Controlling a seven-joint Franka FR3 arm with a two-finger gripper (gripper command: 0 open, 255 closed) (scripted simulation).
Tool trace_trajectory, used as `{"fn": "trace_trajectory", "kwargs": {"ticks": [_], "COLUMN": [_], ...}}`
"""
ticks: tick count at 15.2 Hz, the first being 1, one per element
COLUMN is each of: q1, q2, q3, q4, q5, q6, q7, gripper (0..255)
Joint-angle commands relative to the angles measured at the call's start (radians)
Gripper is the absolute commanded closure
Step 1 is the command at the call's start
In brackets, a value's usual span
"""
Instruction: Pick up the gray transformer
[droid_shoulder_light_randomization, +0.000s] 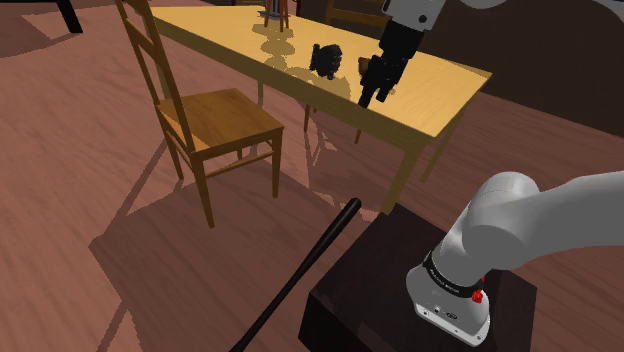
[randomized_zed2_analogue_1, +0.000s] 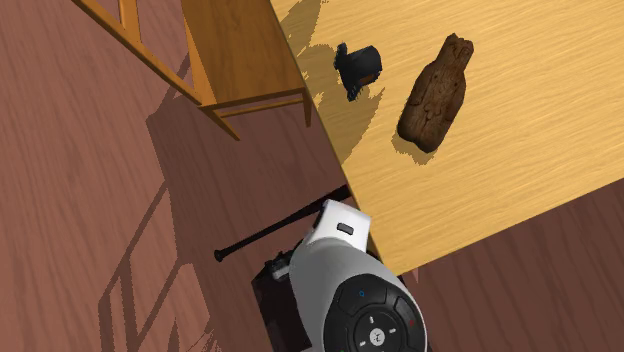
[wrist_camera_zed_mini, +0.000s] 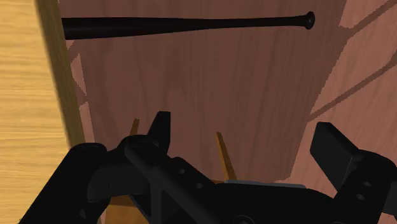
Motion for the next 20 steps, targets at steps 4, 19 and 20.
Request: {"fn": "trace_trajectory", "kwargs": {"ticks": [4, 19, 20], "q1": [-0.010, -0.051, -0.056], "q2": [0.112, 0.694, 0.737], "q3": [-0.031, -0.163, -0.170], "q4": [0.084, 0.670, 0.723], "q5": [-0.029, -0.075, -0.072], "q6": [0.015, -0.041, -0.054], "q7": [-0.038, -0.216, -0.229], "gripper": [0, 0, 0]}}
